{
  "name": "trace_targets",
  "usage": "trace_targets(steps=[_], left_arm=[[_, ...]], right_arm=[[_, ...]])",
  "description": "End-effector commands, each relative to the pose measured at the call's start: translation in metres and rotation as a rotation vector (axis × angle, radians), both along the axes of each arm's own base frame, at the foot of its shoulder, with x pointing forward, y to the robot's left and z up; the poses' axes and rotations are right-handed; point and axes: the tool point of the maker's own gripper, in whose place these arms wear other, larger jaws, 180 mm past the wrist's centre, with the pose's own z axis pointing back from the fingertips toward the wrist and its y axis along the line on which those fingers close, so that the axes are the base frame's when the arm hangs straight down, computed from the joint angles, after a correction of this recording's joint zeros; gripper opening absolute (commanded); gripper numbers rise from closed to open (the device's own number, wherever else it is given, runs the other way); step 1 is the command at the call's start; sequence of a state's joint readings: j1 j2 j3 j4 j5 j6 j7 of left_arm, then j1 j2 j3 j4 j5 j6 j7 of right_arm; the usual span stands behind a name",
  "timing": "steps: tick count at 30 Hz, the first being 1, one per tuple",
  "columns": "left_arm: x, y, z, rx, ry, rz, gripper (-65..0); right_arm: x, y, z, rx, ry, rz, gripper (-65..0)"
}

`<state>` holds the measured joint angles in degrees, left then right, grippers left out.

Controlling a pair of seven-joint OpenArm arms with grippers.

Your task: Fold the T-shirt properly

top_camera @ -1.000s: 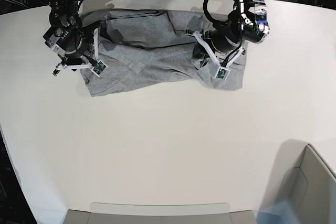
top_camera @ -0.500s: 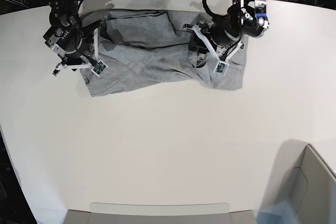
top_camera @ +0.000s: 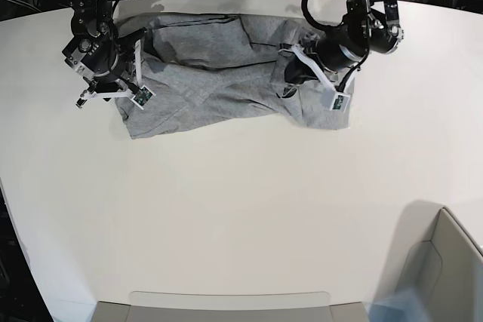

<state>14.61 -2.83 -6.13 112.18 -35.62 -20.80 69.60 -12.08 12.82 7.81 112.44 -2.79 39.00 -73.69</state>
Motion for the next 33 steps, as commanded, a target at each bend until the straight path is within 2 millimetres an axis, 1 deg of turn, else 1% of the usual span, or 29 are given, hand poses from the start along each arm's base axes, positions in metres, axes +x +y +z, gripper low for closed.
trace_targets(steps=[1, 3, 5, 9, 11, 13, 18, 19, 21, 22, 23, 25, 30, 31, 32, 33], left_arm=[[0.007, 0.006, 0.009, -0.003, -0.038, 0.025, -65.0], [0.008, 0.018, 0.009, 0.007, -0.039, 0.059, -65.0], [0.009, 0.023, 0.010, 0.014, -0.042, 0.071, -65.0], [0.008, 0.022, 0.009, 0.012, -0.038, 0.067, -65.0], [0.007, 0.019, 0.010, -0.002, -0.036, 0.063, -65.0], [0.008, 0.014, 0.016, -0.025, -0.050, 0.055, -65.0], [-0.002, -0.013, 0.016, -0.080, -0.036, -0.009, -65.0], [-0.004, -0.021, 0.017, -0.088, -0.035, -0.033, -61.8], [-0.004, -0.030, 0.022, -0.093, -0.049, -0.059, -53.5], [-0.004, -0.030, 0.026, -0.094, -0.057, -0.053, -52.2], [-0.003, -0.031, 0.027, -0.103, -0.049, -0.036, -52.5], [-0.001, -0.029, 0.026, -0.112, -0.029, 0.002, -53.6], [0.001, -0.023, 0.025, -0.101, -0.028, 0.021, -53.9], [0.002, -0.018, 0.025, -0.095, -0.031, 0.034, -54.1], [0.005, -0.010, 0.023, -0.084, -0.035, 0.062, -54.9], [0.008, 0.004, 0.019, -0.062, -0.036, 0.105, -56.4]], right_arm=[[0.005, -0.003, 0.007, -0.011, -0.024, 0.017, -44.1], [0.006, -0.004, 0.007, -0.011, -0.026, 0.013, -44.1], [0.006, -0.004, 0.008, -0.011, -0.027, 0.011, -44.1], [0.006, -0.004, 0.008, -0.011, -0.027, 0.011, -44.1], [0.006, -0.004, 0.008, -0.011, -0.027, 0.011, -44.1], [0.006, -0.004, 0.007, -0.011, -0.026, 0.013, -44.1], [0.007, -0.002, 0.008, -0.010, -0.028, 0.017, -44.1], [0.007, -0.002, 0.008, -0.010, -0.030, 0.017, -44.1], [0.008, -0.002, 0.009, -0.010, -0.031, 0.017, -44.1], [0.008, -0.002, 0.009, -0.010, -0.031, 0.017, -44.1], [0.008, -0.002, 0.008, -0.010, -0.031, 0.019, -44.1], [0.008, -0.002, 0.008, -0.010, -0.031, 0.019, -44.1], [0.007, -0.004, 0.009, -0.011, -0.031, 0.011, -44.1], [0.007, -0.004, 0.009, -0.011, -0.031, 0.011, -44.1], [0.007, -0.004, 0.008, -0.011, -0.030, 0.011, -44.1], [0.007, -0.004, 0.008, -0.011, -0.030, 0.011, -44.1]])
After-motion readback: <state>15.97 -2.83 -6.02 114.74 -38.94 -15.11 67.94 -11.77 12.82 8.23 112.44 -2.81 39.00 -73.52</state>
